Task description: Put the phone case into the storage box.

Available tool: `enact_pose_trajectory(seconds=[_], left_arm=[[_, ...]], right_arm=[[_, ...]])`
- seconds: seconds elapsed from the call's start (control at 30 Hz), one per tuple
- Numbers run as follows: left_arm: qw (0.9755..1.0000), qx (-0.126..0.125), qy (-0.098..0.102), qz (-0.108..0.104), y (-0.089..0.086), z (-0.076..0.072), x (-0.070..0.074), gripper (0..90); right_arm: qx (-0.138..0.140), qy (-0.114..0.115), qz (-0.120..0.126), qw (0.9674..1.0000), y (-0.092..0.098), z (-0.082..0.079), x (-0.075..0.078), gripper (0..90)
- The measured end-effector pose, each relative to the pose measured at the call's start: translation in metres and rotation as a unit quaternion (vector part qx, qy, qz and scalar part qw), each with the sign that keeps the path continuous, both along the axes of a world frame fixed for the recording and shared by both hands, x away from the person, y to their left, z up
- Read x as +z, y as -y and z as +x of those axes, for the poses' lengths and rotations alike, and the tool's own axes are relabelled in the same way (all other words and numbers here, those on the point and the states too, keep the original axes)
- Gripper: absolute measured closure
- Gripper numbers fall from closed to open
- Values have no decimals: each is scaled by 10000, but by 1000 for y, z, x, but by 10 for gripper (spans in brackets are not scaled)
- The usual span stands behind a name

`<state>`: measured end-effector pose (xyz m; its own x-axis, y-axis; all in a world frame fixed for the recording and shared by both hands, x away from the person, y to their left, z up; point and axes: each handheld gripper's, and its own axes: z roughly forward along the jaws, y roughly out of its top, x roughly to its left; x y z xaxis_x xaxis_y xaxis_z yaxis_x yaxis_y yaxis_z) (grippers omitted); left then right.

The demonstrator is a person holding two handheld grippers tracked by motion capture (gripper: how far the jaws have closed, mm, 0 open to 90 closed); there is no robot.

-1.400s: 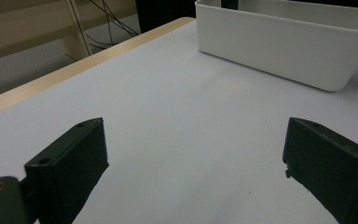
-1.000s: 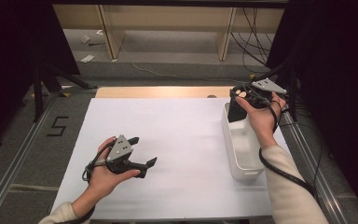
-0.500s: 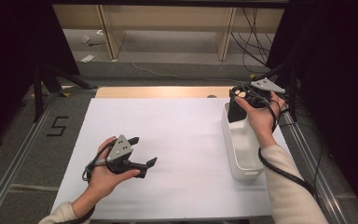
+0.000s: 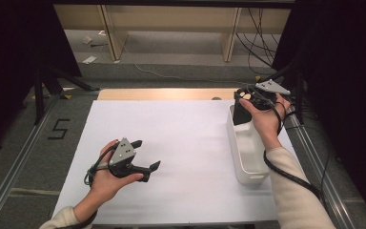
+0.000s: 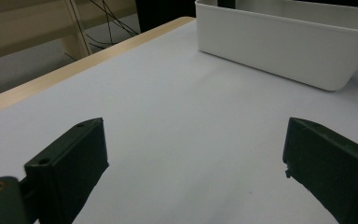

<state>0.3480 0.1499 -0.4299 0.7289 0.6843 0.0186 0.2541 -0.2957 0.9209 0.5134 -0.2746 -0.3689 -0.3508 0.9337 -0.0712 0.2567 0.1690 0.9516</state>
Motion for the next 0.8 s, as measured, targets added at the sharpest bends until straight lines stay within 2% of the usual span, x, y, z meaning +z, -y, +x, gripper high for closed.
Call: enact_pose_trajectory(seconds=[0.8], left_arm=[[10000, -1, -15, -12, 0, 0, 0, 59]], right_arm=[[-32, -56, -112, 9999, -2, 6, -6, 156]])
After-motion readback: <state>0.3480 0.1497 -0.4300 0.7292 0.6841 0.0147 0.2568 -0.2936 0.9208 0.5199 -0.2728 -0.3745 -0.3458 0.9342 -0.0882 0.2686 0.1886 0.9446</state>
